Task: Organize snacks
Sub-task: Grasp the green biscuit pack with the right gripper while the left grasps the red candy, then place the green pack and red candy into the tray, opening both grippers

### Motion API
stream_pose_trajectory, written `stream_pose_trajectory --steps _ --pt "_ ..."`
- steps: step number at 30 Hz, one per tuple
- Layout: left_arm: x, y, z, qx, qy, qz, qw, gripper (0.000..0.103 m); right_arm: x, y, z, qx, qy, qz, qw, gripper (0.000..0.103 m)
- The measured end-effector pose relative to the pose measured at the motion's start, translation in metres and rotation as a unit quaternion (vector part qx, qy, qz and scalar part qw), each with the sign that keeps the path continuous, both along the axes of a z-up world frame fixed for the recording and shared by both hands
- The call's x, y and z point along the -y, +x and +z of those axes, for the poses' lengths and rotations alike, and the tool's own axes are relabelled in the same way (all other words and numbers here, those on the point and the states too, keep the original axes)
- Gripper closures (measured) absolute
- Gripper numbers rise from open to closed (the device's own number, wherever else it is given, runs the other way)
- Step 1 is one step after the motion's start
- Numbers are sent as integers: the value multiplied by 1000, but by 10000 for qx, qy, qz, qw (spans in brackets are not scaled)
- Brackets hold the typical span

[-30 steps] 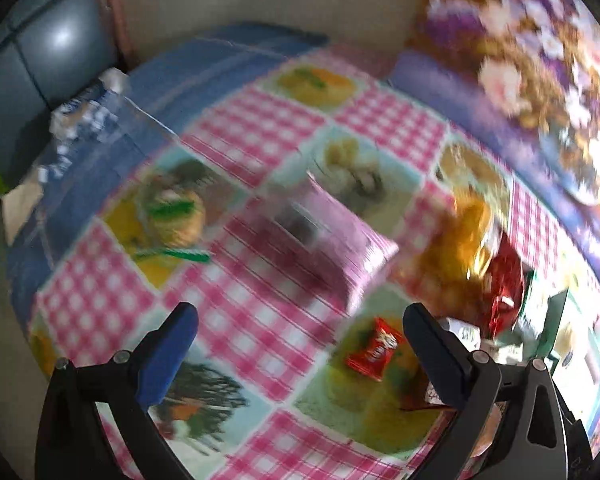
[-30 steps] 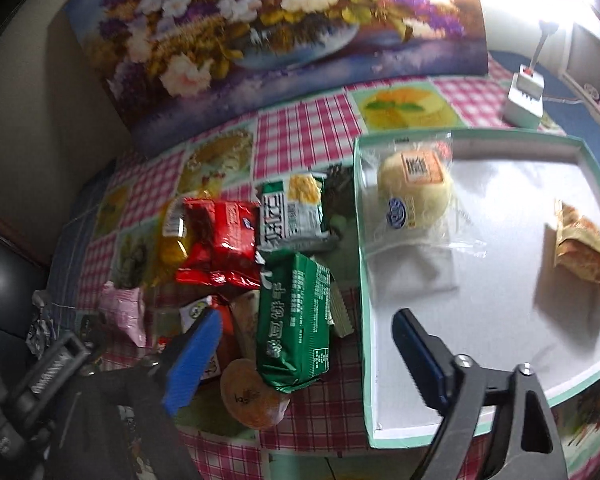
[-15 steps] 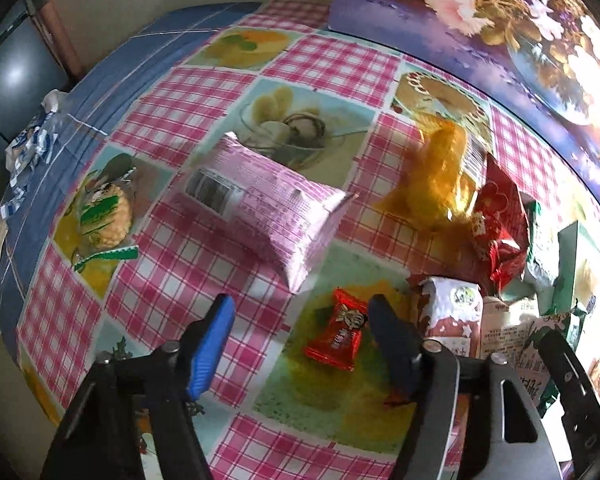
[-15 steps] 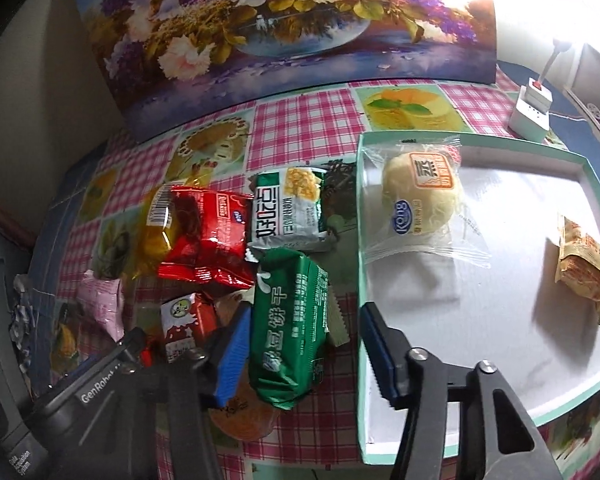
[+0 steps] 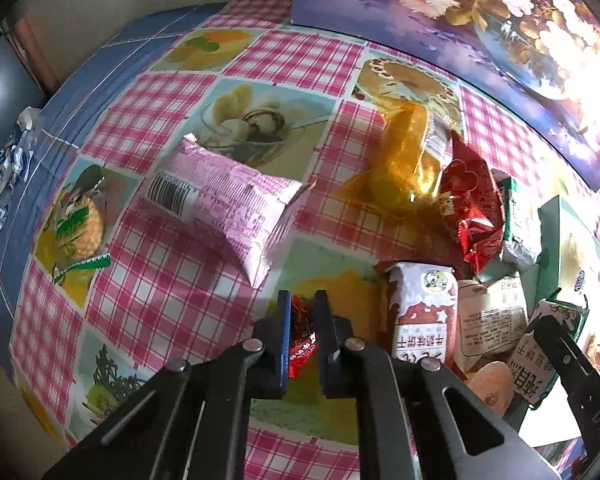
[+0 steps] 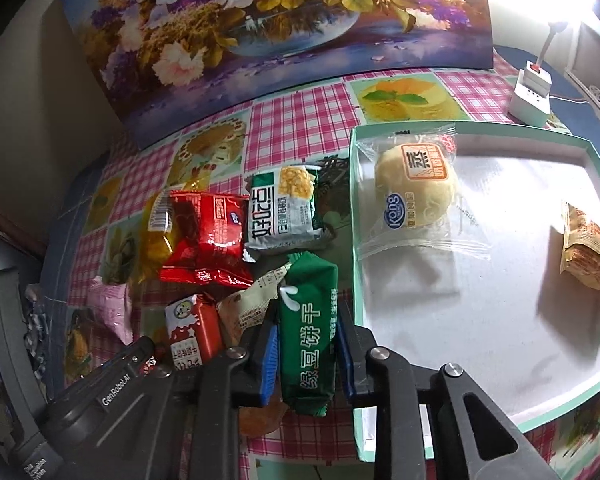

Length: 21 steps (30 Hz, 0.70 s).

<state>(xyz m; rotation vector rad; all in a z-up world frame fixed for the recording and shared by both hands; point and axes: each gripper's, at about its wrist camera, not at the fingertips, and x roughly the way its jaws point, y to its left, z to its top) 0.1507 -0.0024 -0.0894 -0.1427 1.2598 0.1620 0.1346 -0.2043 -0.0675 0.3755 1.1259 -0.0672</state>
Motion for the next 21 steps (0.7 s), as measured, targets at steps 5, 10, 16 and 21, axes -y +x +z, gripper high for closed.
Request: stream_pose_trajectory --steps 5,10,16,21 --pt "-1 0 10 134 29 6 9999 95 3 -1 8 86 113 -29 9999 76" --pt "-3 -1 28 383 54 -28 9992 95 6 -4 25 325 215 -47 9992 76" --pt "0 -7 60 795 131 -44 9967 95 13 -12 46 550 280 -155 9980 76" --pt "10 -12 79 1046 143 -171 9943 95 26 -18 54 593 246 -346 9973 76"
